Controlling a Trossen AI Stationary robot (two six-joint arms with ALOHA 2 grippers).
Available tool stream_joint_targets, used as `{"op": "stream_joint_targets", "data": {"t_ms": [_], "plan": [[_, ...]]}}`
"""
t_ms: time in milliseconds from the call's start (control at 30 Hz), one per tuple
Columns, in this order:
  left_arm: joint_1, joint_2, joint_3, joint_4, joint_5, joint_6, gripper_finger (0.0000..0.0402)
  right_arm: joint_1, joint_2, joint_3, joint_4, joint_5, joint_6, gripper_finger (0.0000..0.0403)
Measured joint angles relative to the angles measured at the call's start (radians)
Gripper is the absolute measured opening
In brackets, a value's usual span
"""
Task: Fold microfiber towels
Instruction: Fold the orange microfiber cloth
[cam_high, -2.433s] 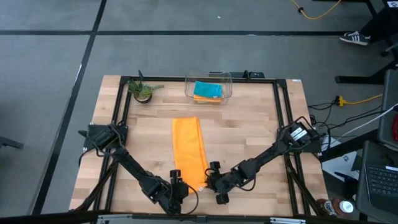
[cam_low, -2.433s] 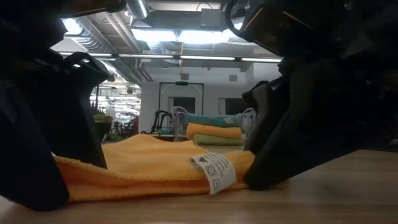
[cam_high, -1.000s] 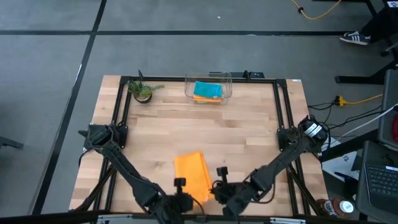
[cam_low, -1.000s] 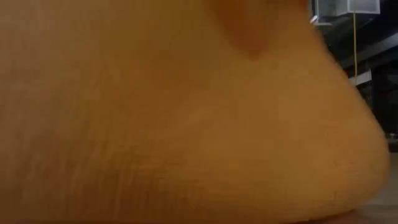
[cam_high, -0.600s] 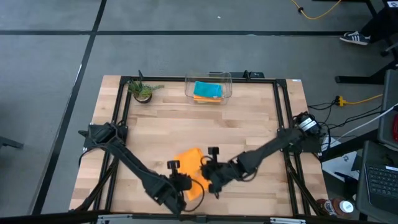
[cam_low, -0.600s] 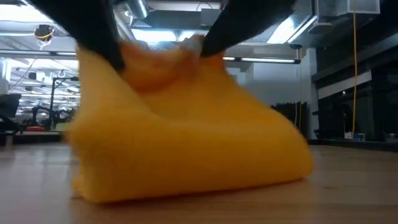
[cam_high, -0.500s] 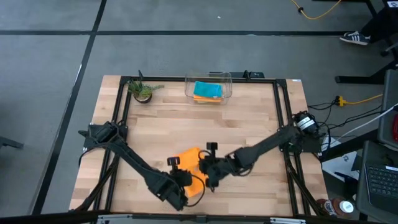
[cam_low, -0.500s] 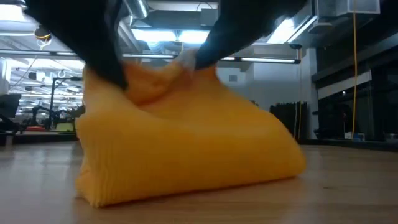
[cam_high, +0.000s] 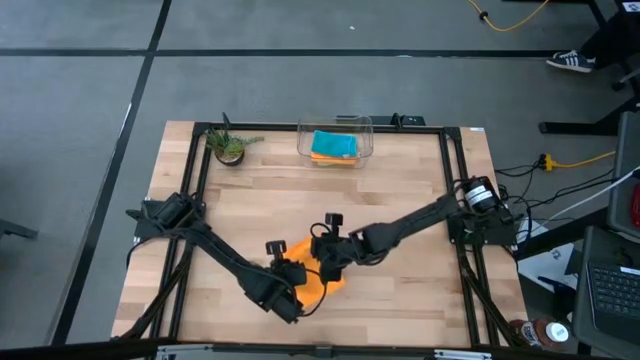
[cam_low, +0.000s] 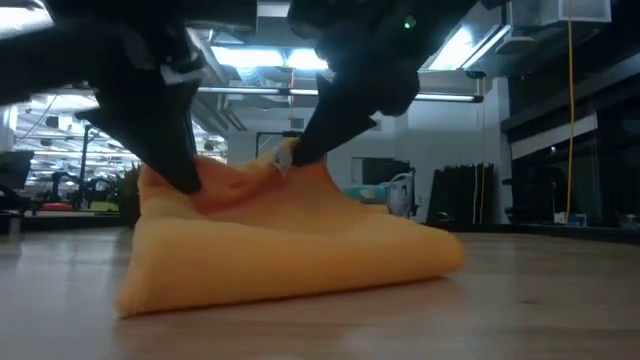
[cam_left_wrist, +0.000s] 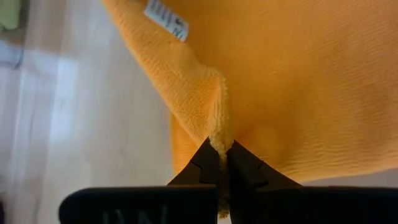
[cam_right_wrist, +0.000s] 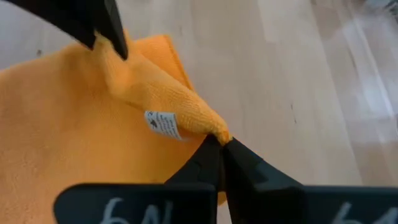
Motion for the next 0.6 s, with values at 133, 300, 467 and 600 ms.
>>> {"op": "stream_joint_targets", "data": {"t_ms": [133, 300, 467, 600], "plan": [[0.018, 0.000, -0.023, -0.002, 0.002, 0.000, 0.0009, -0.006, 0.000, 0.000, -0.001, -0.004, 0.001, 0.0022], [0.038, 0.000, -0.031, -0.002, 0.027, 0.000, 0.0054, -0.017, 0.000, 0.000, -0.034, -0.067, 0.022, 0.0070], [0.050, 0.000, -0.031, -0.009, 0.033, 0.000, 0.0104, -0.031, 0.000, 0.000, -0.040, -0.062, 0.021, 0.0146], [0.050, 0.000, -0.020, -0.088, 0.033, -0.010, 0.0132, -0.047, 0.000, 0.000, -0.040, -0.058, 0.011, 0.0198]]}}
